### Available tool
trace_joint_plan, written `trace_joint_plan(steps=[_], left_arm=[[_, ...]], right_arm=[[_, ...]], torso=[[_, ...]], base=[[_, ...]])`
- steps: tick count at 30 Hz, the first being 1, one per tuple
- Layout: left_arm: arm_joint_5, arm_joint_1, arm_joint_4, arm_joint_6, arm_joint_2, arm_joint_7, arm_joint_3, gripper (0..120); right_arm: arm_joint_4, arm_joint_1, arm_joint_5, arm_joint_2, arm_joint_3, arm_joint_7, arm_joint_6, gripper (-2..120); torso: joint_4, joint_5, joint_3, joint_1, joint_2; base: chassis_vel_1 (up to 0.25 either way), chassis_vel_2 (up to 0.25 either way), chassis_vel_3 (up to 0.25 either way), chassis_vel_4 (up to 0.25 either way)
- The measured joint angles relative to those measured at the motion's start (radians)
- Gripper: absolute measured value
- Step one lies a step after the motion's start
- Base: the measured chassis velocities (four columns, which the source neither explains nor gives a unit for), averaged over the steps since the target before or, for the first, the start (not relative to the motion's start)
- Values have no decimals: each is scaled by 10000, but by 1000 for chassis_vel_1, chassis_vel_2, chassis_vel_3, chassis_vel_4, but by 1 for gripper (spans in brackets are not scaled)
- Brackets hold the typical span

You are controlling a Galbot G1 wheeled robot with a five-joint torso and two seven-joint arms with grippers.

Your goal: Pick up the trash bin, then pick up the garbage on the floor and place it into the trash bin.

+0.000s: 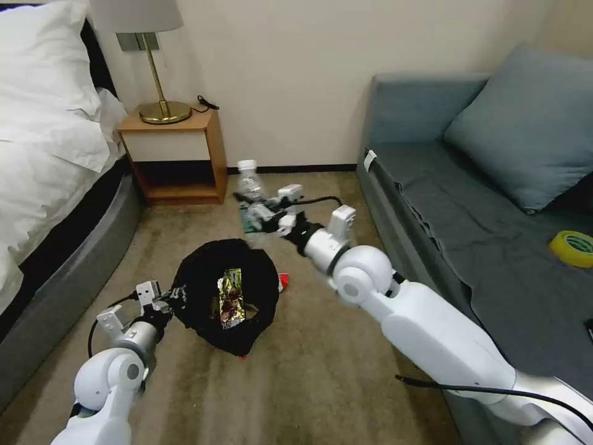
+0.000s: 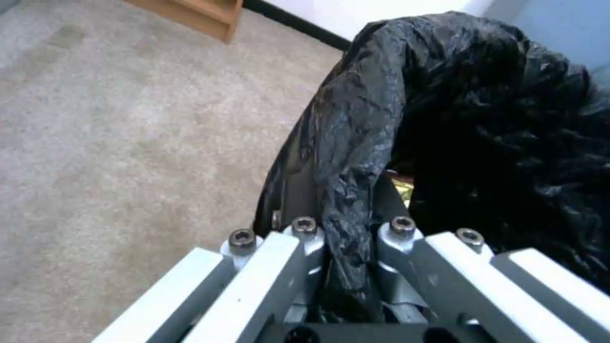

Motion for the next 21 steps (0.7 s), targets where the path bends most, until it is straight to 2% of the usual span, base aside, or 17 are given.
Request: trace_joint_plan(steps=[15,21], left_arm=[[-680,381,-415,271,-69,21,-212,4],[-803,450,-472,276,-92,42,-237,4]], right_arm=[[-1049,-882,-1739,791,-604,-879,368,25],[-1148,-1102,-2110,737,-534,-989,417,42]], torso=[[0,1,0,0,1],[0,1,0,0,1]], base=[[0,0,0,0],[0,0,0,0]])
